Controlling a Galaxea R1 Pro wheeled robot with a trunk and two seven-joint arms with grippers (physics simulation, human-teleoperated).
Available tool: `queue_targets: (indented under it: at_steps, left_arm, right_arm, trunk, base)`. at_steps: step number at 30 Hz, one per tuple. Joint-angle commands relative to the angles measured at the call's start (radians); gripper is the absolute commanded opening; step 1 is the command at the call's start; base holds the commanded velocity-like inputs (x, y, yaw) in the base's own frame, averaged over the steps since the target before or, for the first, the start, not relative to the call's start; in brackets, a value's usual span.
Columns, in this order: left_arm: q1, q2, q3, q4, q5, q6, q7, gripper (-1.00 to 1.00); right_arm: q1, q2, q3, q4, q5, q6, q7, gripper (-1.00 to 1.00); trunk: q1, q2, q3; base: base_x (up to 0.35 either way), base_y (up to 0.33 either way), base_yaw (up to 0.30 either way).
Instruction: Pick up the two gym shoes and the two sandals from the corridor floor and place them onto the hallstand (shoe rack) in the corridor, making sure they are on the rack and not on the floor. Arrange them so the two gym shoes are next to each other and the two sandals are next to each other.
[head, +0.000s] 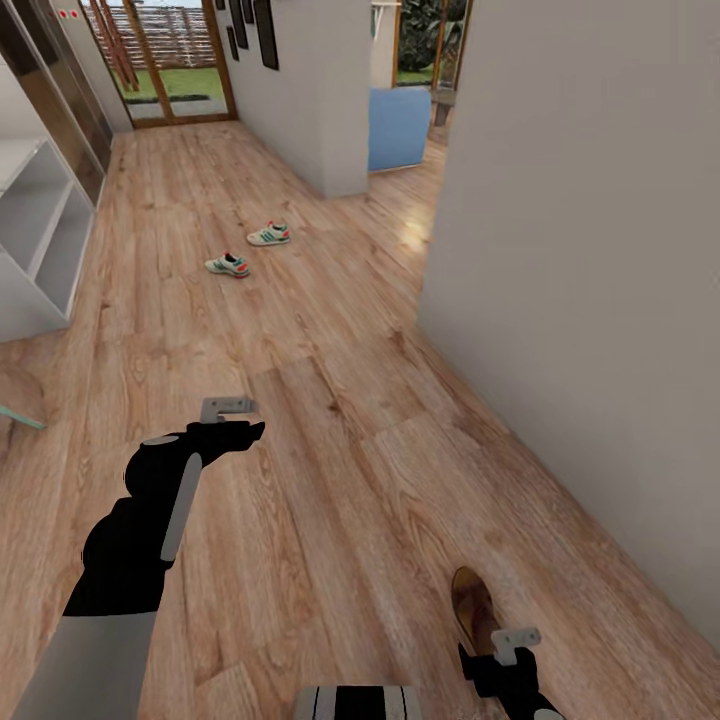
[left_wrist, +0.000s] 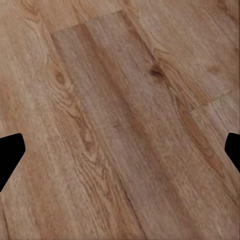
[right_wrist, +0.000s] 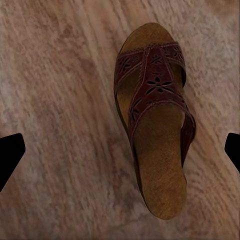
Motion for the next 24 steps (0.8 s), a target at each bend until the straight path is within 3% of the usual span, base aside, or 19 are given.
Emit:
queue_targets:
  at_steps: [1, 24]
  left_arm:
    - [0.000, 0.000, 0.000, 0.000, 0.000, 0.000, 0.000, 1.00]
    - [0.002, 0.000, 0.000, 0.000, 0.001, 0.000, 0.000, 1.00]
  right_arm:
    - [0.000, 0.000, 0.000, 0.000, 0.000, 0.000, 0.000, 1.00]
    - [0.000, -0.001, 0.000, -0.006, 0.000, 0.000, -0.002, 1.00]
  trunk:
    - [0.004, -0.007, -0.005]
    - [0.092, -0.168, -0.114]
  base:
    - [0.000, 0.000, -0.135]
    - [0.000, 0.000, -0.136]
